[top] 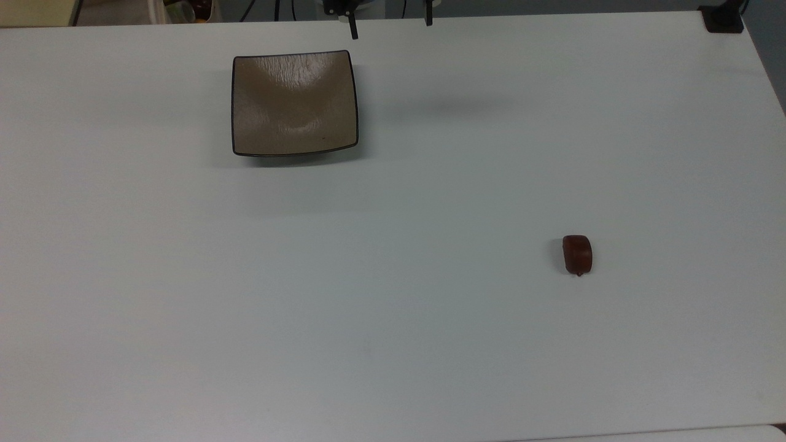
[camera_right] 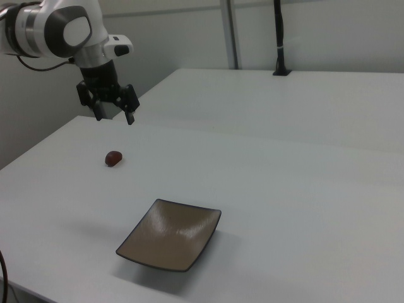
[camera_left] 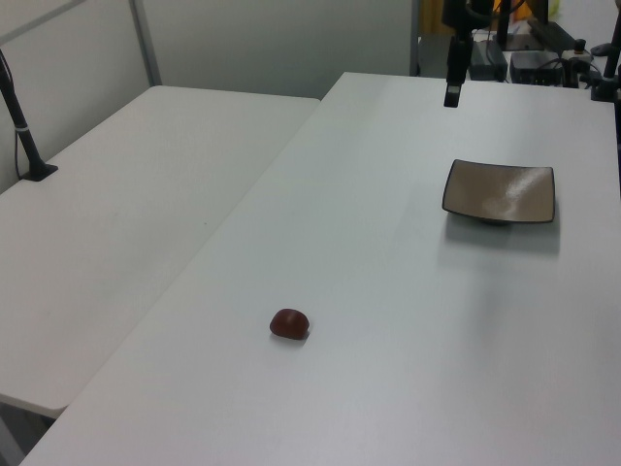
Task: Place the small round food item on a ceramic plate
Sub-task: 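Move the open gripper toward the reddish-brown food item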
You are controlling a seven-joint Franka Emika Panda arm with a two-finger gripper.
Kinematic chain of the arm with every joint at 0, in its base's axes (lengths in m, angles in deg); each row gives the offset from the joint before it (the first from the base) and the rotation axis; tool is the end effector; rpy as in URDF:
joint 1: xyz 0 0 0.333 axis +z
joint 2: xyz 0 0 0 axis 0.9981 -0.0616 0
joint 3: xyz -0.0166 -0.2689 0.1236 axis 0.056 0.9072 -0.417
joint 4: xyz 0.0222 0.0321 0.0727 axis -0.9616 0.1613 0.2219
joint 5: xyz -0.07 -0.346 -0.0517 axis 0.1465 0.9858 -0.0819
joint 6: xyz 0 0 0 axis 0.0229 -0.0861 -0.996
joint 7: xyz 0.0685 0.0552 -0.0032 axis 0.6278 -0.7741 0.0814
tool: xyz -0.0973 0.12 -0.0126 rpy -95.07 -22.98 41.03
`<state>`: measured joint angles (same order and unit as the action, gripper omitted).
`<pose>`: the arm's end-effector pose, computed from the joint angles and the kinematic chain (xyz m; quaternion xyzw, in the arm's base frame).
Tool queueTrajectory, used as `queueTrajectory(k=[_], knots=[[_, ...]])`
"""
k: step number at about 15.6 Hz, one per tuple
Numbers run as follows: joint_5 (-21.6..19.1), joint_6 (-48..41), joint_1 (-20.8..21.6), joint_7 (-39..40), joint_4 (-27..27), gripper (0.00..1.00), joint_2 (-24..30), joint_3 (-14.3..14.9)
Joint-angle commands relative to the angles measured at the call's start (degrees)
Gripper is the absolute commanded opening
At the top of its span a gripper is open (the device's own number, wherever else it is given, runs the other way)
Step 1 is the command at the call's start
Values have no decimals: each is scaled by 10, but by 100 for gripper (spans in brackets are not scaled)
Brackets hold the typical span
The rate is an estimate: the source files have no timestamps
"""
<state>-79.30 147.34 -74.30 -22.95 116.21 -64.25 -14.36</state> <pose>0.5171 0.1240 0.5396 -0.9907 -0.1222 -0.0437 0.0403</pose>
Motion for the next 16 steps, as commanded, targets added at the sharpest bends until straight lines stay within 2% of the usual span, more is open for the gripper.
queueTrajectory(k=[1,4,6,9,14,16], knots=[[-11,12,6,2,-51,100,-41,-8],[-9,6,7,-47,-102,100,-77,-11],[-3,4,7,-62,-130,100,-104,-35],[0,6,9,-104,-177,100,-148,-53],[17,10,31,-165,-258,100,-226,-72],[34,13,57,-188,-282,100,-260,-72]])
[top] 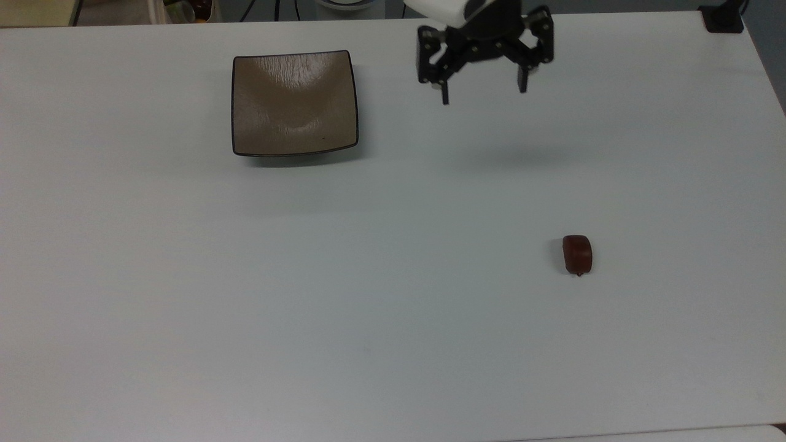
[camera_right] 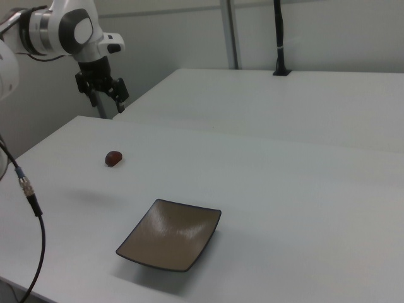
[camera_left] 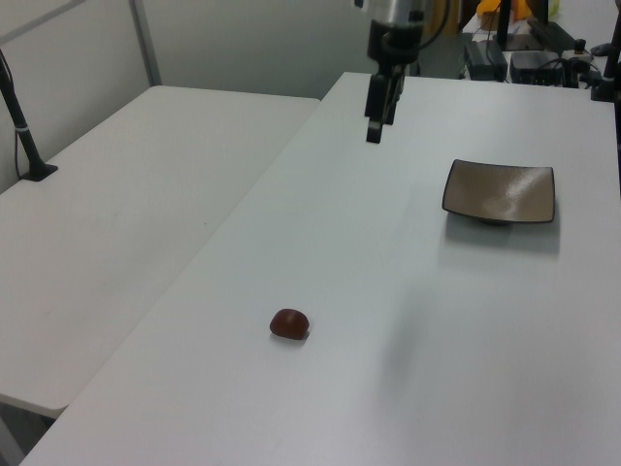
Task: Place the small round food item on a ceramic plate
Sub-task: 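Lower the open gripper over the reddish-brown food item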
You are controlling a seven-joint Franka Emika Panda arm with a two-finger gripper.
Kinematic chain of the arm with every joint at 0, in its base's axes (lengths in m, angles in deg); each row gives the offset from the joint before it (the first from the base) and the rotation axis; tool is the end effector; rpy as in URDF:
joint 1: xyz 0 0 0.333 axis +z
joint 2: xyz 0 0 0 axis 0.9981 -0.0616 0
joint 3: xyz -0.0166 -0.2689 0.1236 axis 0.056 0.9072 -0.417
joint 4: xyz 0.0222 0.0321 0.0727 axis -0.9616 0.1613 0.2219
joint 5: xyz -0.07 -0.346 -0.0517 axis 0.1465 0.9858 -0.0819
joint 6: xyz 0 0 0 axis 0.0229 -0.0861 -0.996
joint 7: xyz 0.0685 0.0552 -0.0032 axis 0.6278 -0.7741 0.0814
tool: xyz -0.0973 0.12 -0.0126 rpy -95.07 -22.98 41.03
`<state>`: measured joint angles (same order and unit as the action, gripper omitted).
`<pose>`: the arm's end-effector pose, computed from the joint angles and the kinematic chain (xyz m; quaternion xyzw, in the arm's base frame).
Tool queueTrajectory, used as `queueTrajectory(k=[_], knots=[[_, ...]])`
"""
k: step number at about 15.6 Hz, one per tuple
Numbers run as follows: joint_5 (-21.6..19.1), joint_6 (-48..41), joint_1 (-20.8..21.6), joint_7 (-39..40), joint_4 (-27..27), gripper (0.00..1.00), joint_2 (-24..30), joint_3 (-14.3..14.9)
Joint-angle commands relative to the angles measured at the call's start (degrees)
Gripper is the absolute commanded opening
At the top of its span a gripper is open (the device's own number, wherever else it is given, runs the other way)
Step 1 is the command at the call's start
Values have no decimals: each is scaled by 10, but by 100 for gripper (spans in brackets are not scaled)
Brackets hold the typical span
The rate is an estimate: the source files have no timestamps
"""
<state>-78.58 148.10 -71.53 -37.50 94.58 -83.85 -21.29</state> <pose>0.5863 0.2348 0.5157 -0.9932 -0.0765 -0.0547 0.0689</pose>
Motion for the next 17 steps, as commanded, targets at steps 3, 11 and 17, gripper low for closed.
queueTrajectory(k=[3,11,17], knots=[[38,27,51,-64,-102,100,-116,-1],[90,150,100,-124,-116,100,-193,1],[122,189,120,-139,-126,100,-245,2]])
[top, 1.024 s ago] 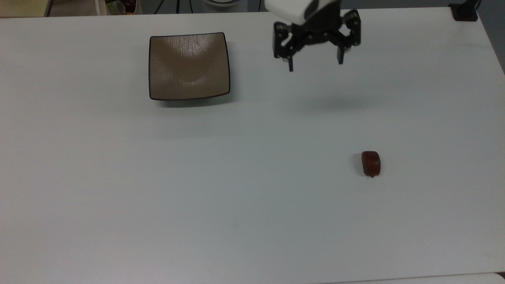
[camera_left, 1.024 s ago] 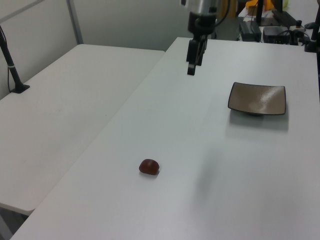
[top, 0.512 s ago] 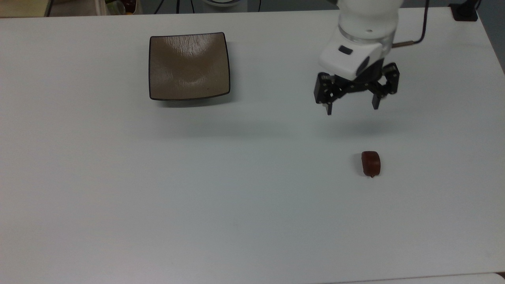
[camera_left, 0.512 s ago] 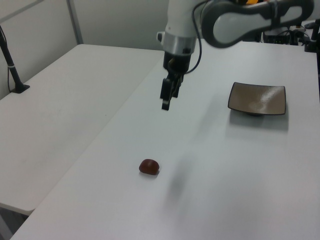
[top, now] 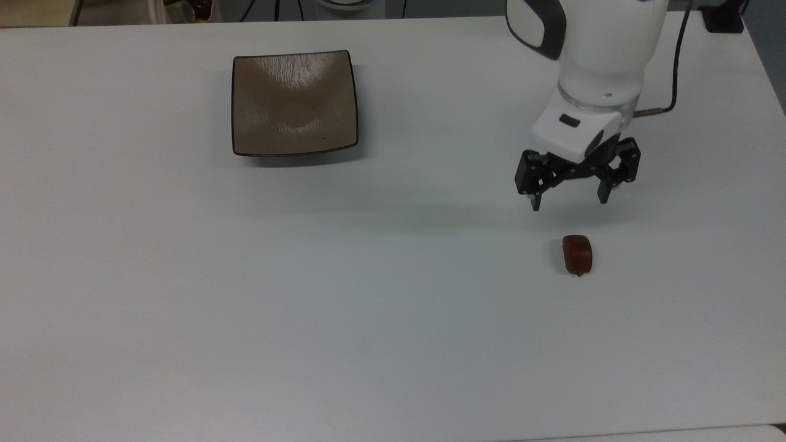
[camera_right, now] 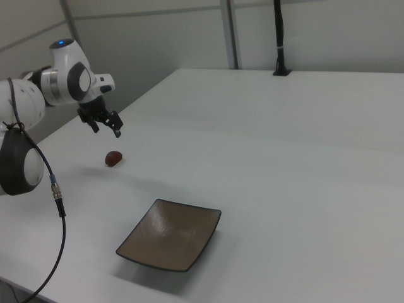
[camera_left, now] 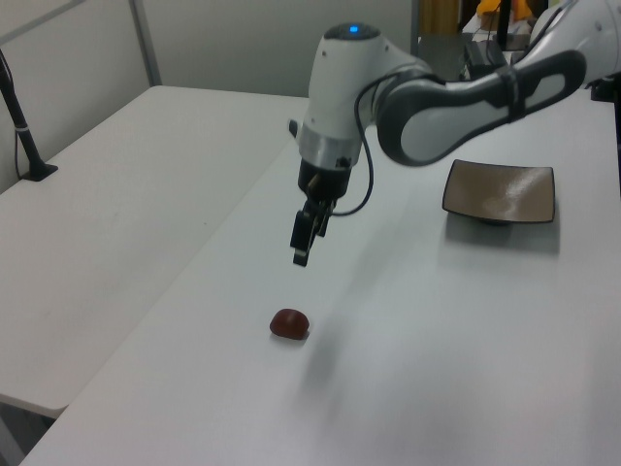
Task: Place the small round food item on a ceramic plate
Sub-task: 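Lower the open gripper over the reddish-brown food item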
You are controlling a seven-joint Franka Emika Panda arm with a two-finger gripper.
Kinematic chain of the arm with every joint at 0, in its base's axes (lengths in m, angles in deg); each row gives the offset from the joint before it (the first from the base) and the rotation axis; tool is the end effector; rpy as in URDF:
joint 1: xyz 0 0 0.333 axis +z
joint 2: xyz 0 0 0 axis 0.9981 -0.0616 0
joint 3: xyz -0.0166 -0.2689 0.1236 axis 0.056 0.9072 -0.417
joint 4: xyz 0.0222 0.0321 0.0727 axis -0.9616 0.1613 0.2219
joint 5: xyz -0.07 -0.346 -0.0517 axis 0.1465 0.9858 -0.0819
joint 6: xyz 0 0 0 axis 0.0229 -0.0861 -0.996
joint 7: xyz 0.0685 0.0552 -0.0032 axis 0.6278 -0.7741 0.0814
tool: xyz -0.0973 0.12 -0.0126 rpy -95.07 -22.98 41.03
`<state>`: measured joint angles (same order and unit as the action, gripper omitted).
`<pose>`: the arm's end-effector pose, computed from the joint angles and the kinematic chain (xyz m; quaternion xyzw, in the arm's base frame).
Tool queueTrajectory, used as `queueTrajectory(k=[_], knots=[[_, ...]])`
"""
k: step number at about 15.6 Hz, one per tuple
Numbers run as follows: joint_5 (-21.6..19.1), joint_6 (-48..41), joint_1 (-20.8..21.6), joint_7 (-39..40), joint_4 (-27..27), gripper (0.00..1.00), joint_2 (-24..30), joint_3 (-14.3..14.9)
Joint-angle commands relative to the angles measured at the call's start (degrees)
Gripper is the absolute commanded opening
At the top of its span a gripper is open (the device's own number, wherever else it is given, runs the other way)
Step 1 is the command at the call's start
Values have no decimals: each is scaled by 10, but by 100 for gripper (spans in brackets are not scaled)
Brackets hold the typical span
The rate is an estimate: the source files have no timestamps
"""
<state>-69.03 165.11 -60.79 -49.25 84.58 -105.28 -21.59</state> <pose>0.6325 0.3700 0.3764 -0.9894 -0.0770 -0.1122 0.0498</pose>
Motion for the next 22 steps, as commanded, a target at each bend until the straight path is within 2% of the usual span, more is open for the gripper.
queueTrajectory(k=[1,7,10,14,22], knots=[[32,31,16,-31,-26,100,-39,5],[87,106,31,-88,-25,100,-77,6],[94,134,31,-97,-26,100,-94,6],[130,173,40,-100,-25,100,-116,4],[133,180,42,-99,-19,100,-121,2]])
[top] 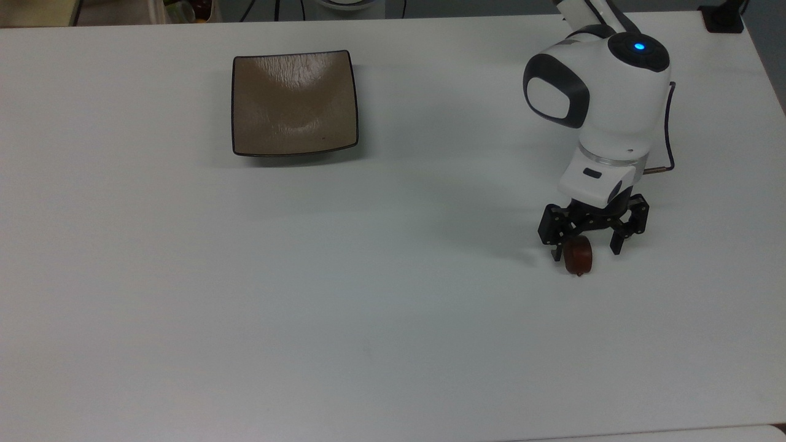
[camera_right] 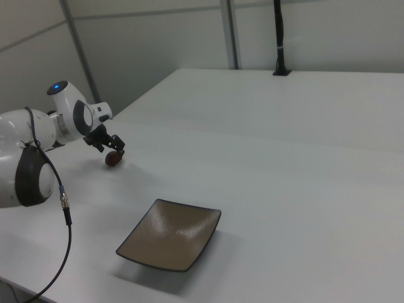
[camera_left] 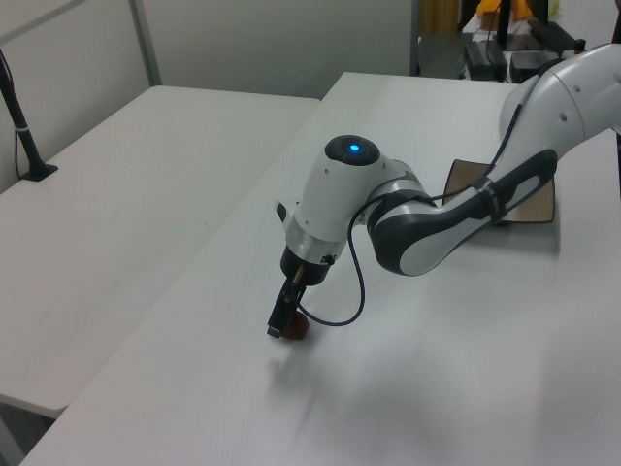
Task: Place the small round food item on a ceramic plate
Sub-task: 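Close the gripper around the food item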
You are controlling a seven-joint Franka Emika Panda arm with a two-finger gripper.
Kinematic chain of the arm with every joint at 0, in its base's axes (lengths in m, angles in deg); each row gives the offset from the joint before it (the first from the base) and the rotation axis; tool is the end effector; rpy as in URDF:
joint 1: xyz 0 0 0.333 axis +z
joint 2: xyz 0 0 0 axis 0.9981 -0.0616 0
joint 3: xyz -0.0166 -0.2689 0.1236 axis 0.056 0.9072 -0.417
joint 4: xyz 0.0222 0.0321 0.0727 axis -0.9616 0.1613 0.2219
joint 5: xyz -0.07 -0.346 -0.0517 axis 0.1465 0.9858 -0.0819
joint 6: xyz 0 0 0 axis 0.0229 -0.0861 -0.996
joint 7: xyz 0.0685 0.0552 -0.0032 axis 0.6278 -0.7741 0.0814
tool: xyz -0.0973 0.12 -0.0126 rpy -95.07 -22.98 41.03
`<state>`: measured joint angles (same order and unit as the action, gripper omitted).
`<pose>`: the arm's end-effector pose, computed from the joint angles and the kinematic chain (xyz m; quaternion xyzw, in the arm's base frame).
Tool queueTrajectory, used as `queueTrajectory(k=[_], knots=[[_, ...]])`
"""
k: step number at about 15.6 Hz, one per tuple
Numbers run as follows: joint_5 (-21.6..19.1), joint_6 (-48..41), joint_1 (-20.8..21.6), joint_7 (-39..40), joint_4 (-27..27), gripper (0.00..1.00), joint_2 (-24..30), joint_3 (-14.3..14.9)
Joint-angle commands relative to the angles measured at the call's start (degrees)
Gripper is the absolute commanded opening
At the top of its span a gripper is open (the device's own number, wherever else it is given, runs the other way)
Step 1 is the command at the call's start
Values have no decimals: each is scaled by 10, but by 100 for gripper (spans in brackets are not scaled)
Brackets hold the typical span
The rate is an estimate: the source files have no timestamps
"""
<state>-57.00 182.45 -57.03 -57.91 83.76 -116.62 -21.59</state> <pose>0.6432 0.4252 0.2751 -0.9755 -0.0920 -0.1967 0.0341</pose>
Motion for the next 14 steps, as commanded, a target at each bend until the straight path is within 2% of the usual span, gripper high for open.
queueTrajectory(k=[1,3,8,14], knots=[[12,7,5,-13,-10,100,-8,2],[14,7,4,-13,-9,99,-8,2],[38,7,4,-9,-4,81,-8,0],[38,6,4,-9,5,51,-7,-1]])
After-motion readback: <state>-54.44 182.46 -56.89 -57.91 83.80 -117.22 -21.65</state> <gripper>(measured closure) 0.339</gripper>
